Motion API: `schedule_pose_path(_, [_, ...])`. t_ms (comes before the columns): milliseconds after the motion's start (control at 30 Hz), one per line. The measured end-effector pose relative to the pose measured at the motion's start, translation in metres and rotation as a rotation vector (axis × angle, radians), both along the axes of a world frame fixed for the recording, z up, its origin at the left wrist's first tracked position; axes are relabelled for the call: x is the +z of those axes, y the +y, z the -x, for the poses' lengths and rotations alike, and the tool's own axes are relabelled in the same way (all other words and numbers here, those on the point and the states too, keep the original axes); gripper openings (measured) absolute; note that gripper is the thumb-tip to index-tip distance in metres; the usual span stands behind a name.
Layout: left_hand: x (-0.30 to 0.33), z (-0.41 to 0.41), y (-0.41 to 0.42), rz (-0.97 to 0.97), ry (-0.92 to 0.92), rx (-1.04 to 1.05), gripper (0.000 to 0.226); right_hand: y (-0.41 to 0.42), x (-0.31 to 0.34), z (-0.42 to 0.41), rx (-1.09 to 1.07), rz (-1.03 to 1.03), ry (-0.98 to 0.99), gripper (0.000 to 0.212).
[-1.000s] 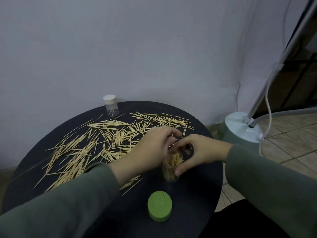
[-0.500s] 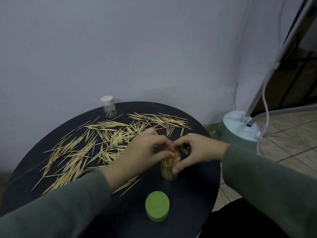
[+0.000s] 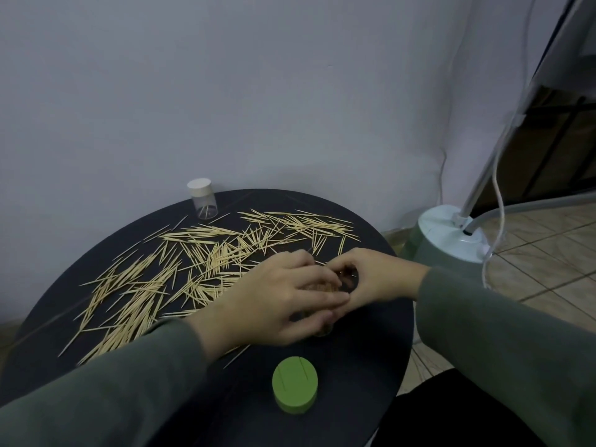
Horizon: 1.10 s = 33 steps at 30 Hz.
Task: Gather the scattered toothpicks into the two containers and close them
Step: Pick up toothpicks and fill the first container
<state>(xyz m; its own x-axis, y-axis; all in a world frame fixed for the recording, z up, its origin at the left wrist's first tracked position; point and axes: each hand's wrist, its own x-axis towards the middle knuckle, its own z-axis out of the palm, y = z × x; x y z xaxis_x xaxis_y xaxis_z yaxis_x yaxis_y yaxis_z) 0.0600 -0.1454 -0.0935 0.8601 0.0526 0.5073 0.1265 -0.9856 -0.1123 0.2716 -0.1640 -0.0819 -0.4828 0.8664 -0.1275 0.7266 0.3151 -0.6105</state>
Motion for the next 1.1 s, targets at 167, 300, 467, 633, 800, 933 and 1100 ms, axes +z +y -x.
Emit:
schedule_pose_path(167, [-0.004,0.009,0.014,-0.099,0.011,0.069,0.031,0.000,-0.003,-0.001,-0.046,0.024,-0.012,0.044])
schedule_pose_path(300, [-0.009,0.014,0.021,-0.008,-0.008,0.096,0.031,0.000,0.000,-0.002,-0.065,0.046,-0.032,0.047])
schedule_pose_path(467, [-0.012,0.015,0.020,0.212,-0.100,0.152,0.041,0.001,0.000,-0.004,-0.031,0.070,-0.139,0.061])
schedule_pose_path(633, [-0.003,0.004,0.025,0.471,-0.232,0.366,0.046,0.008,-0.001,-0.009,-0.102,0.017,-0.274,0.050])
schedule_pose_path(800, [-0.001,-0.022,0.058,0.519,-0.028,0.724,0.039,0.049,-0.008,-0.009,-0.403,-0.286,-0.406,0.039])
schedule_pose_path(933, [-0.004,-0.047,0.100,0.457,0.180,0.863,0.049,0.094,-0.012,-0.013,-0.561,-0.283,-0.575,0.042])
schedule_pose_path(1100, [-0.005,-0.082,0.149,0.407,0.283,0.871,0.055,0.128,-0.025,-0.018,-0.595,-0.214,-0.692,0.046])
